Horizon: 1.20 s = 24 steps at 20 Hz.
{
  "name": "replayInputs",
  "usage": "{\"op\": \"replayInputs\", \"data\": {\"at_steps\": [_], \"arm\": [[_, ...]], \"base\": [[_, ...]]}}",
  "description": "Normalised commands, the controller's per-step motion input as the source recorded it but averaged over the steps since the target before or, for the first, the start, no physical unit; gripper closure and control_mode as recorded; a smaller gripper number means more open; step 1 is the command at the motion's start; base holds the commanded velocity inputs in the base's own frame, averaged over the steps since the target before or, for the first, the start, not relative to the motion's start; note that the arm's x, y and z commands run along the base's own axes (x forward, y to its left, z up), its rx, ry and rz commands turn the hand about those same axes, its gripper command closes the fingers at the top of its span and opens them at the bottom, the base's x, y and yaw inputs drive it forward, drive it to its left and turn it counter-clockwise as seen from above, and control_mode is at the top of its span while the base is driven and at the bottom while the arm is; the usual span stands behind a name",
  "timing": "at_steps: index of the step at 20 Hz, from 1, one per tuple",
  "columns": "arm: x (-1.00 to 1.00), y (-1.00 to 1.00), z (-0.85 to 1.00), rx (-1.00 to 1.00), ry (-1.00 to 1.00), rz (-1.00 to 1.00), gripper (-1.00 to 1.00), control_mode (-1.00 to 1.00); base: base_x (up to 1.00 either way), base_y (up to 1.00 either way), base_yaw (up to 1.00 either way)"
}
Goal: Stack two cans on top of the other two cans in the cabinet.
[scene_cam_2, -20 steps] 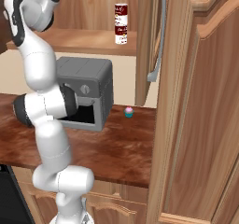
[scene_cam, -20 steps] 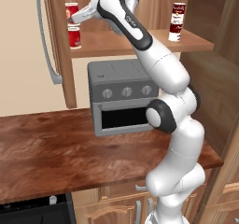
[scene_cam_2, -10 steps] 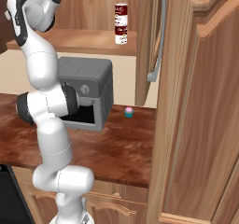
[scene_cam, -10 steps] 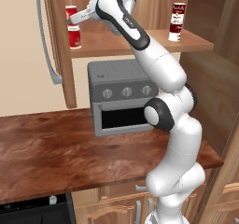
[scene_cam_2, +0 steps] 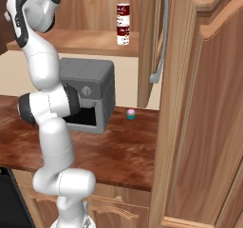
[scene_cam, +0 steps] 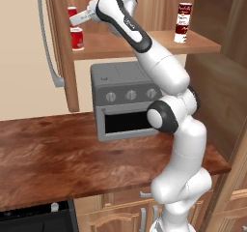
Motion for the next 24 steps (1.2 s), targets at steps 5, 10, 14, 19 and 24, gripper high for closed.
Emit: {"op": "replayInputs", "data": {"at_steps": [5, 10, 14, 19, 24], "arm": [[0.09, 0.0, -0.03, -0.04, 0.0, 0.0, 1.0, -1.0], [0.08, -0.01, 0.0, -0.02, 0.0, 0.0, 1.0, -1.0], [0.0, -0.1, 0.03, 0.0, 0.0, 0.0, 1.0, -1.0], [-0.03, -0.03, -0.01, 0.0, 0.0, 0.0, 1.0, -1.0], [0.0, 0.01, -0.16, 0.0, 0.0, 0.0, 1.0, -1.0]], "base": [[0.0, 0.0, 0.0], [0.0, 0.0, 0.0], [0.0, 0.0, 0.0], [0.0, 0.0, 0.0], [0.0, 0.0, 0.0]]}}
